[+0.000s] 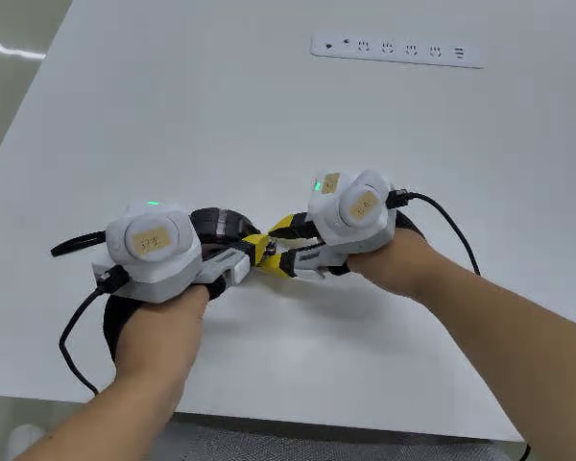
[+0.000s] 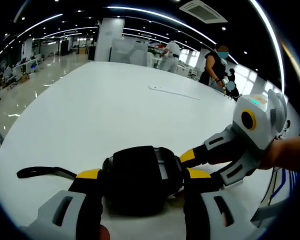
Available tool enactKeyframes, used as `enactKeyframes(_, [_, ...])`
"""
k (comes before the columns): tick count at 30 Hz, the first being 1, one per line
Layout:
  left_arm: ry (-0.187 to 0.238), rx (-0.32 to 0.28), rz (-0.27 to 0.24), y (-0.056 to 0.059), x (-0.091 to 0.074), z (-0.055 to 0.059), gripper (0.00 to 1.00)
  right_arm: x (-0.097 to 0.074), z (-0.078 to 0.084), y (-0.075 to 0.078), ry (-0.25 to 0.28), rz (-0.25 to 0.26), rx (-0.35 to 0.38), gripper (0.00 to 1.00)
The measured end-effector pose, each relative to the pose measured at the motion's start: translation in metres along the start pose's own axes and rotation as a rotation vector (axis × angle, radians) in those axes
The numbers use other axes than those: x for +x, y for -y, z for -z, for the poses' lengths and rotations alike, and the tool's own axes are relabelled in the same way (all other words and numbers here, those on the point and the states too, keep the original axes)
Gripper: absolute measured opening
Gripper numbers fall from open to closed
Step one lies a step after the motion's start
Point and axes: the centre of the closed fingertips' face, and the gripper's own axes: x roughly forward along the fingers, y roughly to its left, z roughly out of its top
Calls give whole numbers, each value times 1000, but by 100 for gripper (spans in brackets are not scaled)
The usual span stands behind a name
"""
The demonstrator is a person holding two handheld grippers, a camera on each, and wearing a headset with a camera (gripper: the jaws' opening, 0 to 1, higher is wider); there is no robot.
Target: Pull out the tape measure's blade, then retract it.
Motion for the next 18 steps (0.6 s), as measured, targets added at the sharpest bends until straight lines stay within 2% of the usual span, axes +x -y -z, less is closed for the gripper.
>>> enactKeyframes(5, [11, 5, 28, 3, -6, -1, 63, -13, -3, 1, 31, 21, 30, 28])
enactKeyframes(7, [10, 9, 37, 3, -8, 1, 63, -17, -4, -1, 51, 18, 66, 30])
enactKeyframes(12, [4, 64, 62, 7, -14, 4, 65, -27, -1, -3, 49, 39, 76, 31])
enactKeyframes(18, [8, 75, 85, 5, -21, 1, 67, -44, 1, -6, 50, 90, 87, 37])
